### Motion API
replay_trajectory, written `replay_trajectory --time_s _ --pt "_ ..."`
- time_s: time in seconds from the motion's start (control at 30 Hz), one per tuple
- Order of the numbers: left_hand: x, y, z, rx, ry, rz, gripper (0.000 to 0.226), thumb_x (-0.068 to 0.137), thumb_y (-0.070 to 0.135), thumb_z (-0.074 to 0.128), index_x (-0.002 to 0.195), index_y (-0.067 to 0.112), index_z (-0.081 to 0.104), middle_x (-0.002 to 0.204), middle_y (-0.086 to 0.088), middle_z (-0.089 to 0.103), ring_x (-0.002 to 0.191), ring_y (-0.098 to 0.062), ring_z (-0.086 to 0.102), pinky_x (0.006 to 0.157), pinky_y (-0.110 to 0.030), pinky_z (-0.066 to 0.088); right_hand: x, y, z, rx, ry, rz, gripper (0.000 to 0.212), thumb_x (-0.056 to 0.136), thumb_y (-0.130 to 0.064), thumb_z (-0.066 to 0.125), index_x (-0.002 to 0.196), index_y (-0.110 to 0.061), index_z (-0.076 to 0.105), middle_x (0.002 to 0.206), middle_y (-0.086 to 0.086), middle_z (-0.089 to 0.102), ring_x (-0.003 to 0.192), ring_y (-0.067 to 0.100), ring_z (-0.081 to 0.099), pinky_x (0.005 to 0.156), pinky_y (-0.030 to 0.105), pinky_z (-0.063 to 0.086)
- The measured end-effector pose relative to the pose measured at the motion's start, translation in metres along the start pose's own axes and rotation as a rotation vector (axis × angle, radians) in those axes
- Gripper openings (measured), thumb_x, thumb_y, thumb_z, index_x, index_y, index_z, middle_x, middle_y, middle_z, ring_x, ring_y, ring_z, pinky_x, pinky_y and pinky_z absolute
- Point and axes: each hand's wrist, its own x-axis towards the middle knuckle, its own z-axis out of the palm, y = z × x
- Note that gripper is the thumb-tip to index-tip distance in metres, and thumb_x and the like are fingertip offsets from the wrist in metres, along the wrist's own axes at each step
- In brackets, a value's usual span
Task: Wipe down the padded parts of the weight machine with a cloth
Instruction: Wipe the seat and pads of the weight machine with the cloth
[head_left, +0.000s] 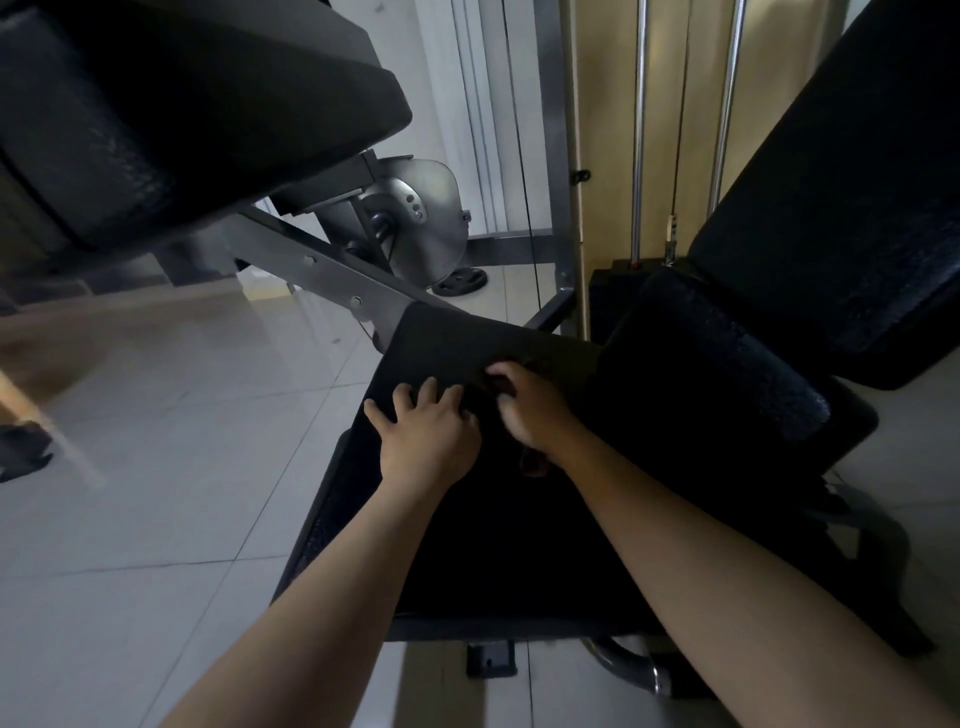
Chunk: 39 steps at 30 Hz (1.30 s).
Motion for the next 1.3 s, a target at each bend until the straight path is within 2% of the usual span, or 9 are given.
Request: replay_trajectory --time_s 0.17,0.37,0.47,0.6,0.7,0.83,1.03,1.2,1.3 --pt "-0.001 -0.002 -0.001 -0.026 0.046 -0.014 0.048 0.102 0.041 0.027 0.147 0.032 0.040 0.160 0.000 0.030 0.149 -0.031 0.015 0.117 -0.066 0.002 0.002 -0.008 0.007 -0.097 -0.064 -0.189 0.040 0.099 -0.006 0.044 0.138 -0.016 0.052 0.142 0.008 0.050 0.129 0.022 0.049 0.105 0.029 0.036" --pt "0.002 -0.005 0.001 -0.026 0.032 -0.013 0.050 0.102 0.042 0.031 0.149 0.031 0.038 0.161 0.001 0.029 0.149 -0.030 0.015 0.117 -0.064 0.003 0.025 0.036 -0.010 -0.274 0.197 0.167 0.046 0.095 -0.004 0.051 0.140 -0.013 0.049 0.147 0.013 0.043 0.135 0.032 0.041 0.111 0.042 0.038" --pt "0.006 -0.008 -0.003 -0.015 0.012 0.002 0.049 0.102 0.040 0.033 0.149 0.032 0.039 0.160 0.001 0.030 0.148 -0.031 0.017 0.117 -0.061 0.008 0.030 0.014 -0.001 -0.314 0.186 0.213 0.047 0.093 -0.010 0.054 0.140 -0.015 0.048 0.145 0.012 0.044 0.134 0.033 0.041 0.108 0.046 0.041" --pt "0.019 -0.027 -0.018 -0.007 0.055 -0.015 0.048 0.100 0.032 0.038 0.147 0.030 0.046 0.155 -0.001 0.041 0.142 -0.032 0.029 0.114 -0.046 0.024 0.037 -0.034 0.017 0.110 -0.090 -0.001 0.052 0.097 -0.007 0.045 0.147 -0.025 0.044 0.150 0.006 0.044 0.135 0.025 0.044 0.107 0.032 0.037" --pt "0.030 -0.042 -0.022 -0.080 0.068 -0.134 0.050 0.096 0.028 0.040 0.145 0.028 0.047 0.150 -0.007 0.043 0.135 -0.037 0.036 0.108 -0.048 0.035 0.039 -0.053 0.030 0.196 -0.272 -0.178 0.054 0.093 -0.004 0.048 0.140 -0.029 0.053 0.145 0.003 0.051 0.130 0.019 0.049 0.102 0.022 0.035" --pt "0.034 -0.046 -0.018 -0.149 0.060 -0.150 0.045 0.096 0.030 0.039 0.140 0.028 0.049 0.141 -0.009 0.050 0.122 -0.038 0.047 0.100 -0.049 0.044 0.062 -0.039 0.027 0.049 -0.225 -0.222 0.047 0.097 -0.009 0.048 0.142 -0.024 0.052 0.146 0.004 0.051 0.133 0.021 0.048 0.106 0.022 0.034" --pt "0.041 -0.047 -0.015 -0.181 0.038 -0.172 0.051 0.099 0.031 0.035 0.150 0.029 0.040 0.149 -0.005 0.041 0.132 -0.035 0.038 0.106 -0.051 0.039 0.095 -0.019 0.020 -0.052 0.040 -0.022 0.047 0.100 -0.006 0.043 0.146 -0.014 0.045 0.150 0.012 0.043 0.136 0.029 0.043 0.112 0.037 0.035" --pt "0.058 -0.045 -0.015 -0.200 0.027 -0.200 0.051 0.096 0.027 0.034 0.147 0.027 0.042 0.148 -0.005 0.043 0.128 -0.036 0.040 0.104 -0.052 0.039 0.091 -0.060 0.041 0.052 -0.201 -0.279 0.043 0.097 -0.011 0.047 0.138 -0.021 0.057 0.144 0.005 0.054 0.133 0.021 0.048 0.112 0.029 0.034" --pt "0.067 -0.044 -0.016 -0.195 0.011 -0.219 0.048 0.097 0.026 0.034 0.143 0.021 0.043 0.147 -0.007 0.046 0.127 -0.036 0.042 0.102 -0.052 0.040 0.102 -0.068 0.054 -0.031 -0.245 -0.374 0.042 0.101 -0.015 0.044 0.142 -0.020 0.053 0.148 0.005 0.050 0.136 0.022 0.045 0.115 0.034 0.032"
